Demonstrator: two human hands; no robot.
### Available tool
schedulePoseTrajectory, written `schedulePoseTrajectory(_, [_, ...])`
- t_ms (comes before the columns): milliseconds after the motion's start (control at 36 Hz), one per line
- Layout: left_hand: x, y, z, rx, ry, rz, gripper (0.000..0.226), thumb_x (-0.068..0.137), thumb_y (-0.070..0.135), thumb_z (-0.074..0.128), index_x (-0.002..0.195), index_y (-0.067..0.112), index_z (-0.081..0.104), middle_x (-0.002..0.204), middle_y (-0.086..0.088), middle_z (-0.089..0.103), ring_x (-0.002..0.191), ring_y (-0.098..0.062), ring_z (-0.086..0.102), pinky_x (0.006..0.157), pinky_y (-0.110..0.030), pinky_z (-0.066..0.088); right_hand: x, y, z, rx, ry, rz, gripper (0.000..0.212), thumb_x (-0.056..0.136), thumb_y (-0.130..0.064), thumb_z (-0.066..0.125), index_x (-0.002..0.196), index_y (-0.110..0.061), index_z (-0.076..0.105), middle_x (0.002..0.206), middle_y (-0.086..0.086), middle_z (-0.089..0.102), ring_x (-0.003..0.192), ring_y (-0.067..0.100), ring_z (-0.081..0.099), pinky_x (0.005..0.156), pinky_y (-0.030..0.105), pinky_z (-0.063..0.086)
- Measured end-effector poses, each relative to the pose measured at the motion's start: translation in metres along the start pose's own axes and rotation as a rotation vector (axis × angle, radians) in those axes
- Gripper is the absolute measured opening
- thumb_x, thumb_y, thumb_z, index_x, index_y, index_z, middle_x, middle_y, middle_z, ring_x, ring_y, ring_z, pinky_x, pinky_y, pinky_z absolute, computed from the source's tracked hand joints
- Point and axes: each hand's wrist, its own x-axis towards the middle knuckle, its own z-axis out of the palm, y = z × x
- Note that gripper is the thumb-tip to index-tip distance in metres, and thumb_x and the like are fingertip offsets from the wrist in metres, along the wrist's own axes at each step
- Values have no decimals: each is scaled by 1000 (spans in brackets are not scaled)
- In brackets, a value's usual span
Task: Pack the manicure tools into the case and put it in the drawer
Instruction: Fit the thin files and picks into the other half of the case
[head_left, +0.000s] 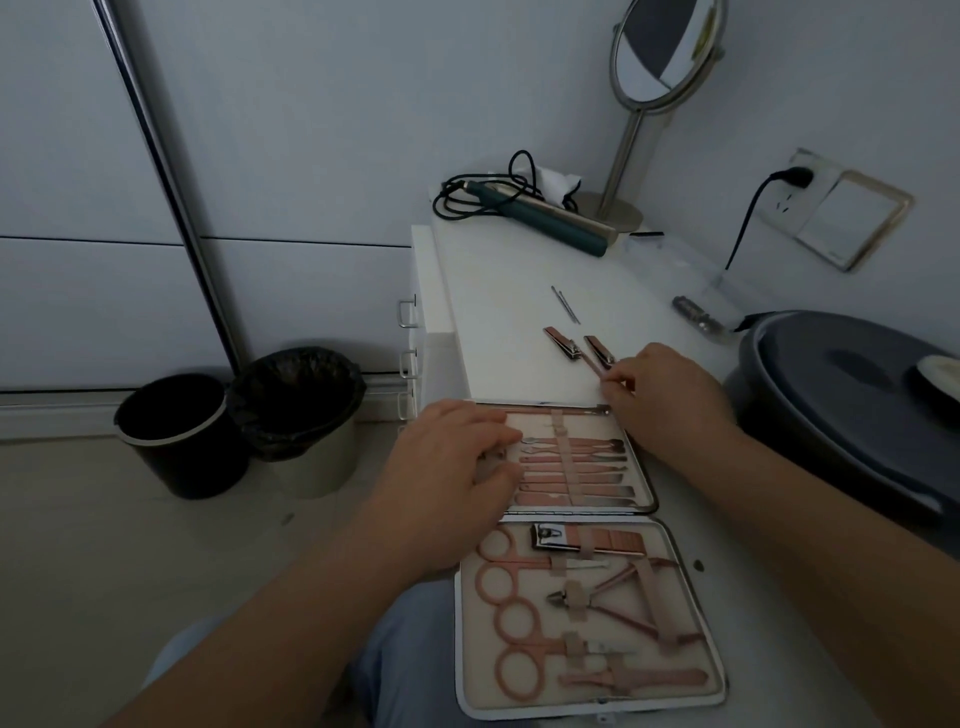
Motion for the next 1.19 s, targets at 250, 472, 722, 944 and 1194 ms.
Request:
schedulePoseTrajectory(250, [0, 0, 0, -2, 7, -3, 33, 76, 29, 56, 105, 18, 67, 114, 4, 63, 98, 11, 28, 90, 5, 8, 4, 0, -3, 66, -8, 120, 23, 86, -38, 53, 94, -23, 68, 89, -4, 65, 78, 16, 59, 70, 34, 52])
schedulePoseTrajectory(472, [0, -2, 5, -15, 40, -29, 27, 79, 24, 62, 105, 22, 66, 116, 8, 60, 102, 7, 32, 90, 1, 12, 6, -3, -9, 4, -56, 185, 23, 79, -35, 56, 67, -17, 65, 63, 0, 60, 60, 19, 57, 51, 25, 41])
schedulePoseTrajectory(722, [0, -4, 4, -22, 17, -36, 28, 79, 23, 63, 107, 21, 66, 119, 8, 59, 105, 4, 33, 94, -9, 17, -21, -3, -25, 272, 42, 179, 23, 81, -27, 57, 72, -9, 68, 69, 8, 69, 65, 26, 64, 61, 39, 55])
schedulePoseTrajectory(944, [-2, -5, 2, -19, -3, -43, 29, 81, 27, 60, 110, 24, 64, 121, 10, 57, 108, 6, 30, 96, -10, 16, -63, -6, -19, 373, -6, 142, 9, 89, -35, 52, 82, -30, 55, 72, -12, 59, 66, 3, 59, 58, 22, 50])
schedulePoseTrajectory(1194, [-1, -4, 3, -11, 0, -70, 29, 80, 27, 61, 109, 23, 64, 121, 10, 57, 109, 2, 32, 97, -13, 18, -86, 16, -26, 185, -52, 71, 12, 94, -23, 44, 90, -19, 55, 89, -4, 52, 75, 9, 49, 64, 25, 37])
